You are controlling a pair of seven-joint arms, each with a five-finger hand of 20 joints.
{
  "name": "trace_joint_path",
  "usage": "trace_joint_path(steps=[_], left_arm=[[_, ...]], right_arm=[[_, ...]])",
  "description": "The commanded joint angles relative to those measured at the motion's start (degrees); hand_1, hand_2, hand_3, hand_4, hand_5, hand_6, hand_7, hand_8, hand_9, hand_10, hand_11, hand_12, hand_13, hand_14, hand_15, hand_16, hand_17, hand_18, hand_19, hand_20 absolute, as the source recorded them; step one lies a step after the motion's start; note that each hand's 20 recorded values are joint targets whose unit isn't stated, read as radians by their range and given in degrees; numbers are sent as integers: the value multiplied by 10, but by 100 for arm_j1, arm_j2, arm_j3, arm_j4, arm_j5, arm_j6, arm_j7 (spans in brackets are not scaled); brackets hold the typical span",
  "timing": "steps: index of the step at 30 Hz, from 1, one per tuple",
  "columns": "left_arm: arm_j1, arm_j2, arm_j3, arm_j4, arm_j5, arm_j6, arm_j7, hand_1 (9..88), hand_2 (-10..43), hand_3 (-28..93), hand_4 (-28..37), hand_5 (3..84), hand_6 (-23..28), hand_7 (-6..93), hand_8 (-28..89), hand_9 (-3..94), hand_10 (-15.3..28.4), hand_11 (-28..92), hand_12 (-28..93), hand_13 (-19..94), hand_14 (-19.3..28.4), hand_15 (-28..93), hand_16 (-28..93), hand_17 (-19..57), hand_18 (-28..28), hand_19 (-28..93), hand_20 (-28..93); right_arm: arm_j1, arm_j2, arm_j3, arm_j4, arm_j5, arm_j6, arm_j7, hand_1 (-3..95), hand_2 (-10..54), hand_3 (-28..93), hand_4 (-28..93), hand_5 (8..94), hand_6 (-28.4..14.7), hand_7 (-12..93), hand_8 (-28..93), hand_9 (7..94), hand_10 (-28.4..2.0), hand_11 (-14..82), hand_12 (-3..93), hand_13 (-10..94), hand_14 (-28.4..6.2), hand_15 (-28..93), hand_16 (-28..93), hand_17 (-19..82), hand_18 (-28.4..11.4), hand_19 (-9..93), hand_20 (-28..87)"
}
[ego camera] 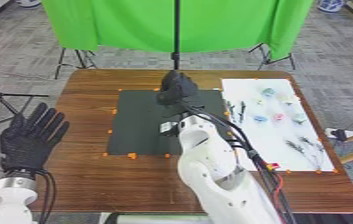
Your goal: Arrange flowers
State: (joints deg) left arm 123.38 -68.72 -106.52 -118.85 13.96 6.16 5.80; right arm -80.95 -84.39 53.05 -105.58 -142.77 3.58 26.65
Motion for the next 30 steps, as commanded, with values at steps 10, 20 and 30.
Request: trace_joint_path(steps=[10,20,30], left_arm=[[-130,73,140,115,-131,-155,112,258,149,725,-283,469,74,139,-90,419,147,194,142,315,164,384,-45,-60,166,386,134],[-278,58,285,218,-153,-128,43,257,152,727,-283,465,76,133,-94,414,145,191,137,317,161,370,-37,-60,169,394,134],[-326,103,384,267,-185,-153,62,259,154,722,-283,462,77,134,-93,406,145,199,133,312,156,375,-37,-60,169,397,135]], right_arm=[[-139,-304,-766,1510,-1194,626,-1670,607,-95,798,-216,804,-29,412,200,908,-107,186,523,789,-70,549,535,454,-277,916,400],[-500,-630,-408,1815,-2062,406,-1882,606,-95,799,-229,794,-20,433,190,906,-102,184,520,789,-66,540,538,451,-274,905,404],[-649,-550,-564,1694,-2254,255,-2107,613,-95,789,-258,776,-17,456,175,900,-103,172,509,776,-72,525,544,434,-263,891,409]])
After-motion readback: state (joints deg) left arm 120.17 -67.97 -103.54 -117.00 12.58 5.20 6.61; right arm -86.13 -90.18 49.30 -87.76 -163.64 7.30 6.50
